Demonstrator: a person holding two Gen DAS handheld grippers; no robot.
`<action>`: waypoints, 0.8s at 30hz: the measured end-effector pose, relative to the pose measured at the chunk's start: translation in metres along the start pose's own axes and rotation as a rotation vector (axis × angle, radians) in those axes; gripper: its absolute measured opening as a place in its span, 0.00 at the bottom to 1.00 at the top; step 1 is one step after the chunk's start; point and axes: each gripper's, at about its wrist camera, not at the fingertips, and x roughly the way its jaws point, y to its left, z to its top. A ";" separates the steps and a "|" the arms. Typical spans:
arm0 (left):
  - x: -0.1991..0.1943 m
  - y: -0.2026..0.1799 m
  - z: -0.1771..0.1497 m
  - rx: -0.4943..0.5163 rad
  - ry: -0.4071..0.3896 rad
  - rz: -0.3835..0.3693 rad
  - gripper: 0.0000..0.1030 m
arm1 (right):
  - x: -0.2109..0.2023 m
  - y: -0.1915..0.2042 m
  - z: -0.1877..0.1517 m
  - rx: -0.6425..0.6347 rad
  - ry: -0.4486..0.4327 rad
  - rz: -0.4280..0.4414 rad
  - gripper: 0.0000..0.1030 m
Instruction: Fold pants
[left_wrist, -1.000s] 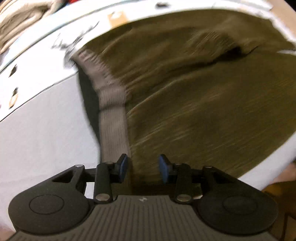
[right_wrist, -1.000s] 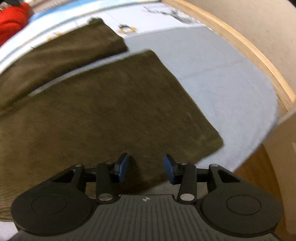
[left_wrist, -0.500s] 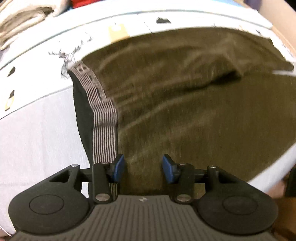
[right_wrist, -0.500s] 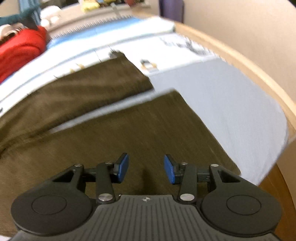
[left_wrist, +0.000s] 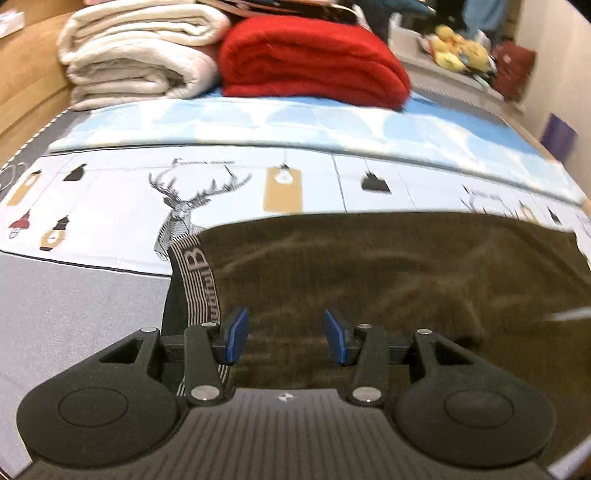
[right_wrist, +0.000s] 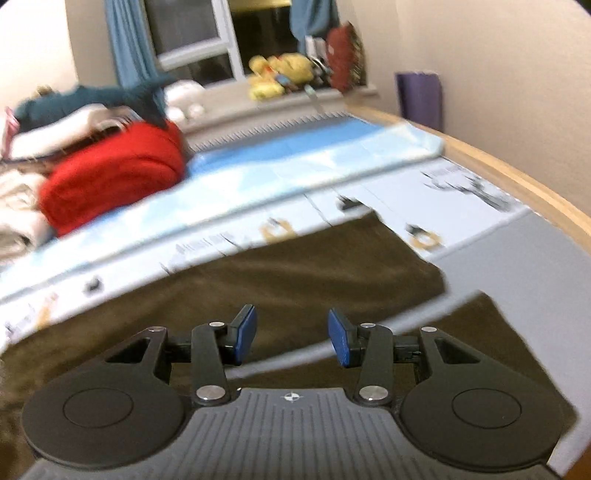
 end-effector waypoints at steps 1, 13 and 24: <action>0.002 -0.002 0.003 -0.009 0.001 0.003 0.49 | 0.000 0.008 0.004 0.005 -0.017 0.011 0.44; 0.058 -0.022 0.036 -0.013 0.026 0.040 0.00 | 0.024 0.071 0.033 0.028 -0.033 0.135 0.14; 0.149 -0.013 0.086 0.015 -0.029 0.107 0.60 | 0.031 0.060 0.034 -0.017 0.017 0.118 0.12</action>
